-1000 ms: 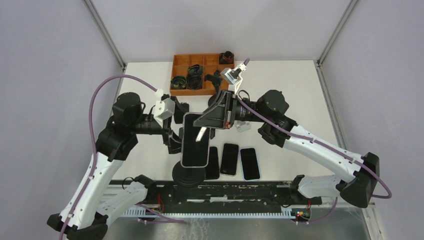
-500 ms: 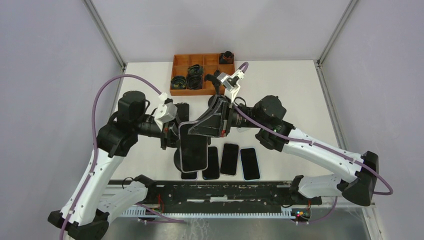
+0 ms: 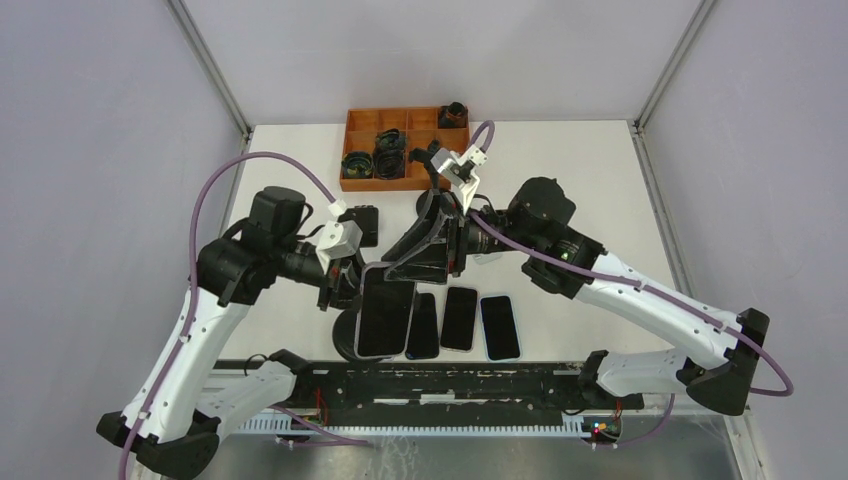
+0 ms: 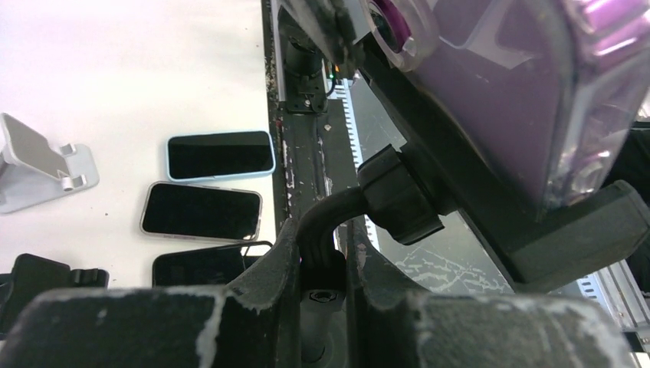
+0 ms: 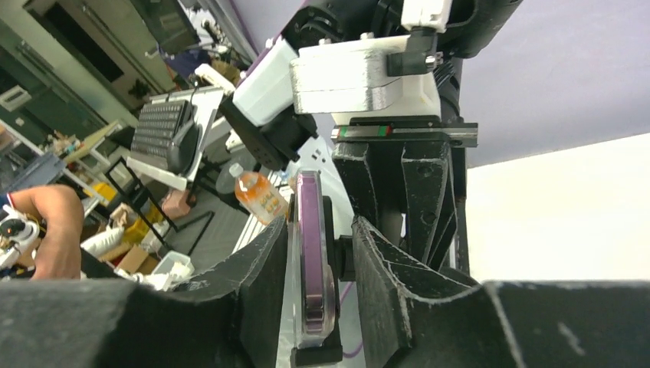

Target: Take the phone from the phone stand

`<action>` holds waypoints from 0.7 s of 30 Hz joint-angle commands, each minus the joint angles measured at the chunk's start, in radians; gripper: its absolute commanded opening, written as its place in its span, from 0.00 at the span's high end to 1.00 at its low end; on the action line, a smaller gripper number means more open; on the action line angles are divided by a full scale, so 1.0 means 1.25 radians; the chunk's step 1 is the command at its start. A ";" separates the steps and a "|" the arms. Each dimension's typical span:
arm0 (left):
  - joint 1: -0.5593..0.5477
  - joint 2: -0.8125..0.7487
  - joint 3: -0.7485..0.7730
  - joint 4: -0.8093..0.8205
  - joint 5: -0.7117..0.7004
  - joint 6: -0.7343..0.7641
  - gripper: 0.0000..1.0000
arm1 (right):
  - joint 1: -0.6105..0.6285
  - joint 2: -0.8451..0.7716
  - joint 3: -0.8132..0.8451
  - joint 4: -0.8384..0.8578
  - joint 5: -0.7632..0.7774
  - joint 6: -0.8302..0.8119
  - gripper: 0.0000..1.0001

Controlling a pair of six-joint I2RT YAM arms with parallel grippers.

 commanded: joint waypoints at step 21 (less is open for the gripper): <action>-0.003 0.000 0.050 -0.055 0.045 0.061 0.98 | 0.044 0.025 -0.002 0.058 -0.133 -0.028 0.82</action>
